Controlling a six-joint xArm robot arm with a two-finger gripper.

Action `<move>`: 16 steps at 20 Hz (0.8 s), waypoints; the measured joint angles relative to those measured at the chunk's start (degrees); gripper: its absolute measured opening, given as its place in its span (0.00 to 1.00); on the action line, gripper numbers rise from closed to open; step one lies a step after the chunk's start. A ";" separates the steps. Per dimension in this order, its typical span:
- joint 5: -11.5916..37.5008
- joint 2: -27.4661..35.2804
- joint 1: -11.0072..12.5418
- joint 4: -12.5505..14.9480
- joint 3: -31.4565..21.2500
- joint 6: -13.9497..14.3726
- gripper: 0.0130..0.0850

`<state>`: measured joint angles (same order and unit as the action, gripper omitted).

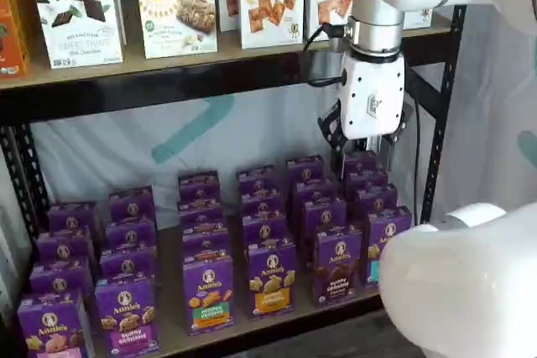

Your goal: Pick up the purple box with a brown patch in the center, on the bottom shelf, the fifth box from the left

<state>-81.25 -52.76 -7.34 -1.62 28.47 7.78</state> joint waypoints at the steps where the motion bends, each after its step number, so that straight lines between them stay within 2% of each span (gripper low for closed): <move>1: 0.40 -0.33 0.38 -0.76 -0.27 -0.59 1.00; 2: 2.71 -2.19 2.48 -4.77 -1.95 -3.58 1.00; 3: 4.78 -3.80 3.85 -7.51 -3.23 -5.60 1.00; 4: 5.75 -4.46 4.24 -8.57 -3.76 -6.38 1.00; 5: 6.09 -4.62 4.23 -8.71 -3.87 -6.46 1.00; 10: 4.31 -1.85 2.62 -5.96 -2.90 -4.04 1.00; 16: 8.39 0.16 1.15 -3.83 -5.31 -2.45 1.00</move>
<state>-72.86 -52.59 -6.18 -5.46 23.16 5.33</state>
